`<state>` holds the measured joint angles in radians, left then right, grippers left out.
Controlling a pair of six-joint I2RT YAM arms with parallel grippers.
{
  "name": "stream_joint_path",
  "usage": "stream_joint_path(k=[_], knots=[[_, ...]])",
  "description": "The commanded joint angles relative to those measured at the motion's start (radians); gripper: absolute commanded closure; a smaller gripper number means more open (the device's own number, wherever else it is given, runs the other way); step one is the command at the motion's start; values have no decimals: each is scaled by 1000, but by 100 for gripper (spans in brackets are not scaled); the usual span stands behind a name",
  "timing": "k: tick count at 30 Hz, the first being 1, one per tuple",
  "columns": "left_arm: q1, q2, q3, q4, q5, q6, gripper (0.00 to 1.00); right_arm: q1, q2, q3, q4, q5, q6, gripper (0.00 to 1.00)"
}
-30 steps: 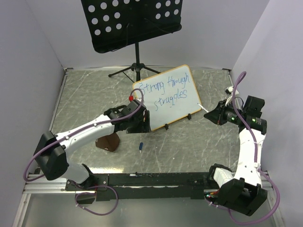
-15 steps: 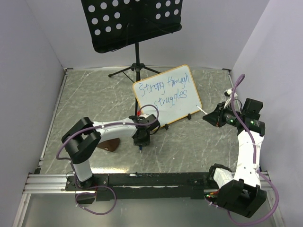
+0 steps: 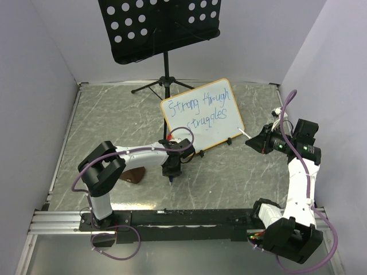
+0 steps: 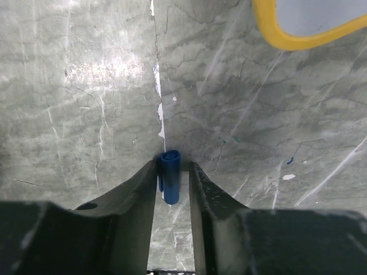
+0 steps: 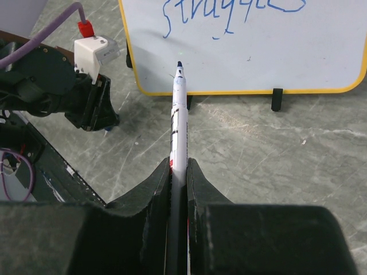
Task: Write a sentence on the whiteboard
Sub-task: Pick up the pen cap from the center of the board.
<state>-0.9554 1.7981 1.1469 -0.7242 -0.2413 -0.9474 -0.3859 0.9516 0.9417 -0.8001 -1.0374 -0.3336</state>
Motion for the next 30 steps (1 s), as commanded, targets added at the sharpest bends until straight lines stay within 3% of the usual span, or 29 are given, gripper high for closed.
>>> stream_joint_path(k=[1,12,30], knots=[[-11,15,-6,-32,26,1,69,5,-1,9,35,-29,-12,100],[-28,6,-4,-113,16,-14,57,18,18,19,36,-36,-13,100],[-46,135,143,-216,-78,-16,63,21,19,2,45,-47,-16,100]])
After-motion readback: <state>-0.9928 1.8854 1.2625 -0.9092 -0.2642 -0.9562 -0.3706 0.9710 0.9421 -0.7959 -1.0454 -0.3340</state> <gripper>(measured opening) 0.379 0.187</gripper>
